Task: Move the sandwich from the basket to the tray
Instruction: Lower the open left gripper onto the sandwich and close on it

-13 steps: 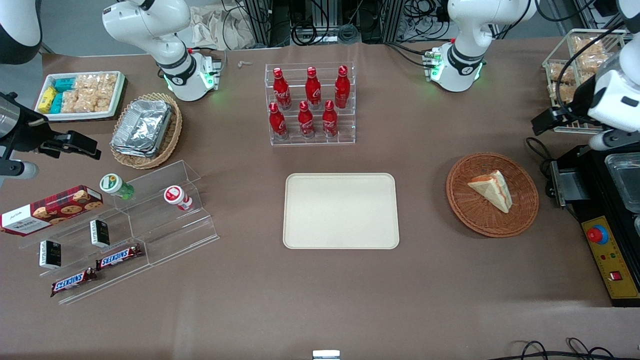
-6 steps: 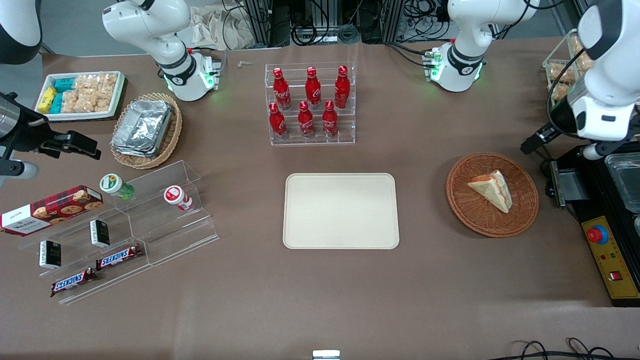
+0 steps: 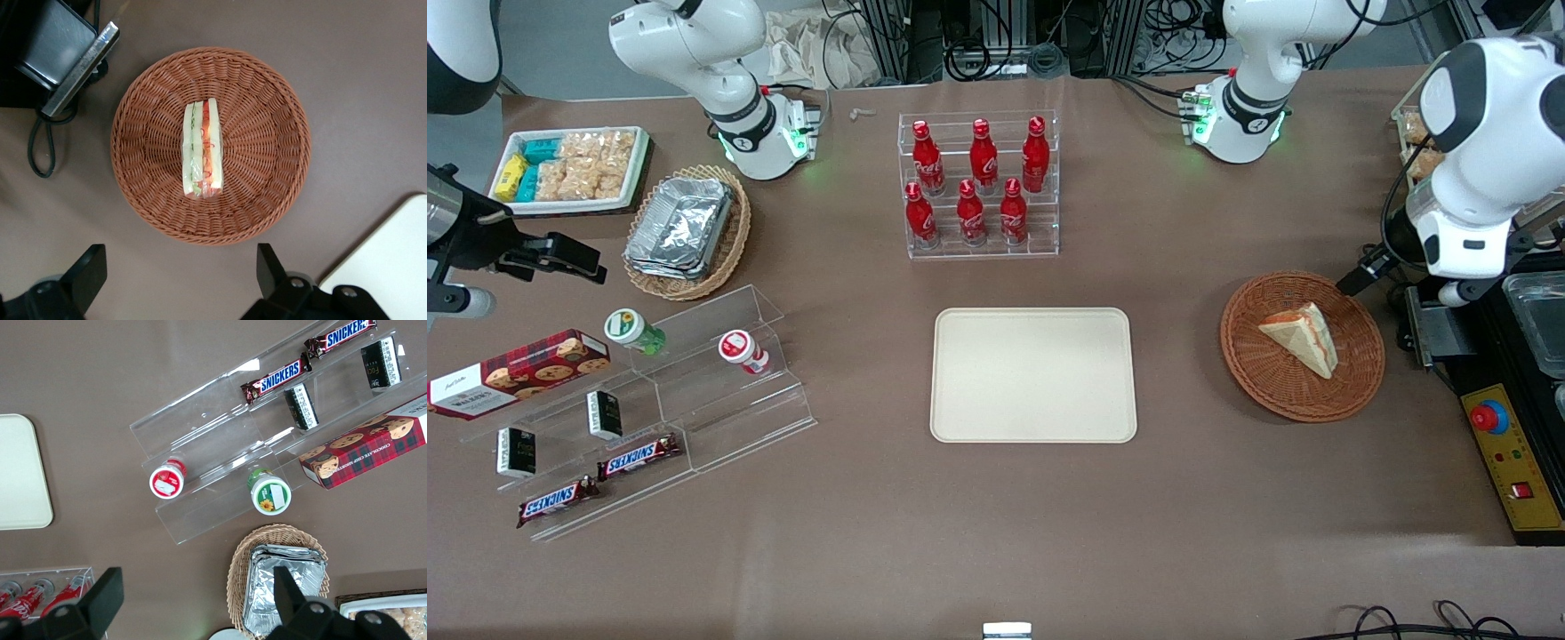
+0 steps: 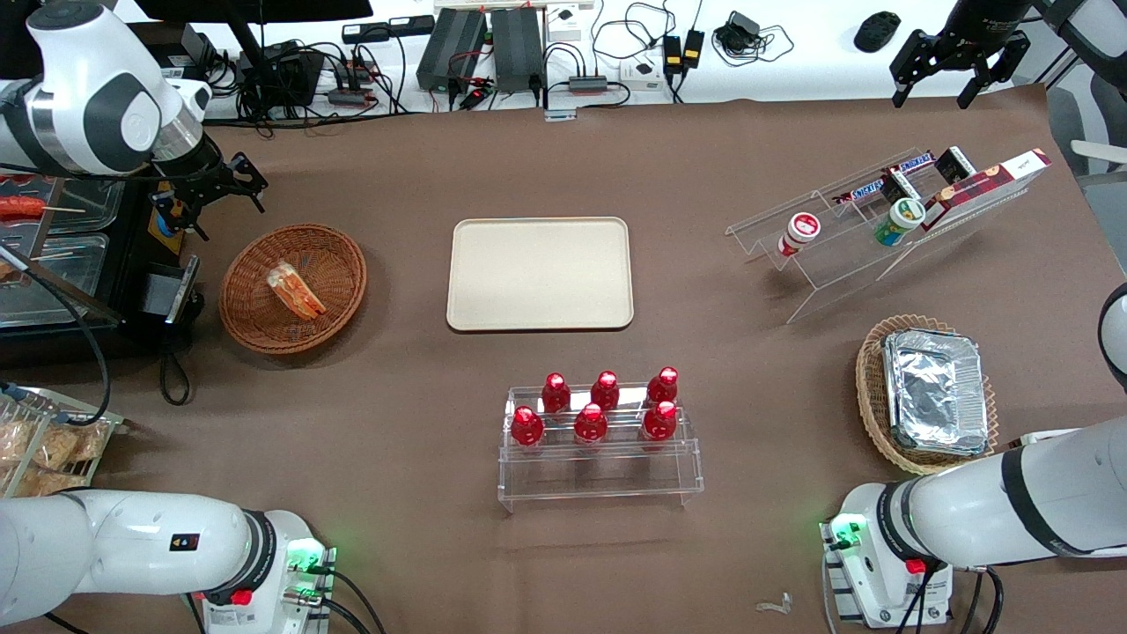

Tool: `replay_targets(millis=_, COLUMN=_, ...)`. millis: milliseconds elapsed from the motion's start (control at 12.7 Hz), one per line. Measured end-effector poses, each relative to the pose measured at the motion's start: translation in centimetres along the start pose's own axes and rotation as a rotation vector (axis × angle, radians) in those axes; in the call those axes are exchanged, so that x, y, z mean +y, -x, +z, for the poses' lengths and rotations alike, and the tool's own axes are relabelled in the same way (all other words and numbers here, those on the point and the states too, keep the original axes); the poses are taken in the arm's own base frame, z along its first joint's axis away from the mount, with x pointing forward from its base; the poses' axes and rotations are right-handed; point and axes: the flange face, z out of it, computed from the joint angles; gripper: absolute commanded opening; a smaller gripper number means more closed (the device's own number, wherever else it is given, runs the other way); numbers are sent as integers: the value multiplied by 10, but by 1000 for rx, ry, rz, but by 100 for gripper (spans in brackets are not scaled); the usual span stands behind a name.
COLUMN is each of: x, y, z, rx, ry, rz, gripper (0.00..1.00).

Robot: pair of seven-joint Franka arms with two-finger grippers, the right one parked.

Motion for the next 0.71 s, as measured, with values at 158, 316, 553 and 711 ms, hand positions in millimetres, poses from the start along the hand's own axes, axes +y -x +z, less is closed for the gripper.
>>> replay_targets(millis=158, x=1, y=-11, z=27, rx=-18, ry=-16, rz=-25, gripper=100)
replay_targets(millis=316, x=2, y=-21, z=54, rx=-32, ry=-32, rz=-36, gripper=100)
replay_targets(millis=553, x=5, y=-25, z=81, rx=-61, ry=-62, rz=-44, gripper=100)
replay_targets(millis=711, x=8, y=-27, z=98, rx=-68, ry=-73, rz=-64, gripper=100)
